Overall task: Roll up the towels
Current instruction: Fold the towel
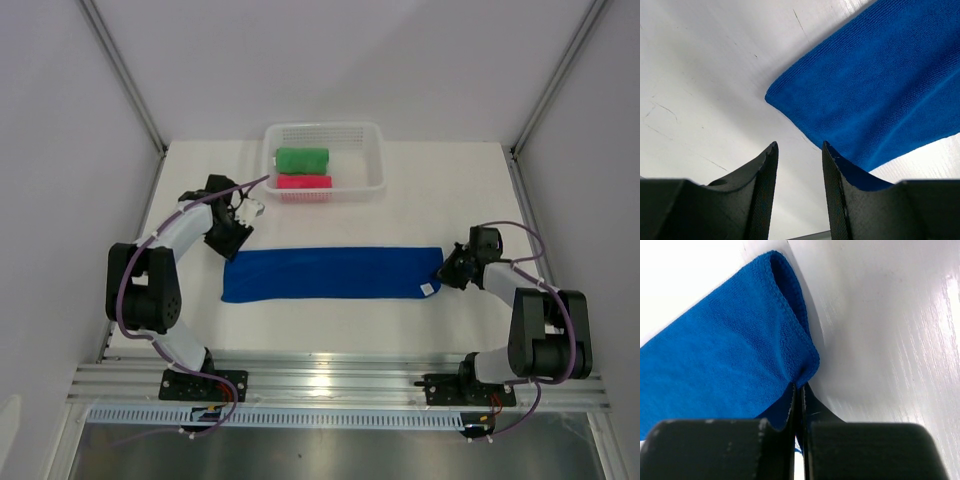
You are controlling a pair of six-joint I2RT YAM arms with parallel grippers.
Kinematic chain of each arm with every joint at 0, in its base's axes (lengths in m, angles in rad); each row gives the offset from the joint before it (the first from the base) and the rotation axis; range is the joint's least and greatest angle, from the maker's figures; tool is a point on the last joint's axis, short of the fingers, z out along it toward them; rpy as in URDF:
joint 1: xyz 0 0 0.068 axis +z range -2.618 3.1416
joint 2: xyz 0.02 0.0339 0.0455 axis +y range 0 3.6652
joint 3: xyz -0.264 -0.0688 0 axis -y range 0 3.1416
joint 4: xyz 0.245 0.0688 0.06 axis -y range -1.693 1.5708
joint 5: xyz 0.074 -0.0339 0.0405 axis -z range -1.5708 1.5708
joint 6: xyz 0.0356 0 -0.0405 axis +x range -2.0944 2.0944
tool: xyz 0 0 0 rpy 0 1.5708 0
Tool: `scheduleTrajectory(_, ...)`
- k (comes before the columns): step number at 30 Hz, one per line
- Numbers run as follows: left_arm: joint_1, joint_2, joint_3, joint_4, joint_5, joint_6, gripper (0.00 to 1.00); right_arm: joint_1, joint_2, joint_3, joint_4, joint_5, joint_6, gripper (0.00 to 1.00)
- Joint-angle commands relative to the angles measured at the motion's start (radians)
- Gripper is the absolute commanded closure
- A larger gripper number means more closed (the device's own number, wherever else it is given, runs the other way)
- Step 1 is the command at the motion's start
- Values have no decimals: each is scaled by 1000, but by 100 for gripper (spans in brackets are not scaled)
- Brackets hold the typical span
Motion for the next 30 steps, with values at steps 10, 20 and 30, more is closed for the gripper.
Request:
scheduleTrajectory(10, 11, -50, 8, -2, 21, -8, 56, -199, -74, 107, -351, 77, -84, 100)
scheduleTrajectory(20, 11, -67, -4, 3, 22, 2, 56, -337, -13, 417, -555, 212, -245, 100)
scheduleTrajectory(30, 18, -67, -9, 6, 24, 6, 56, -20, 14, 655, -694, 411, -223, 100)
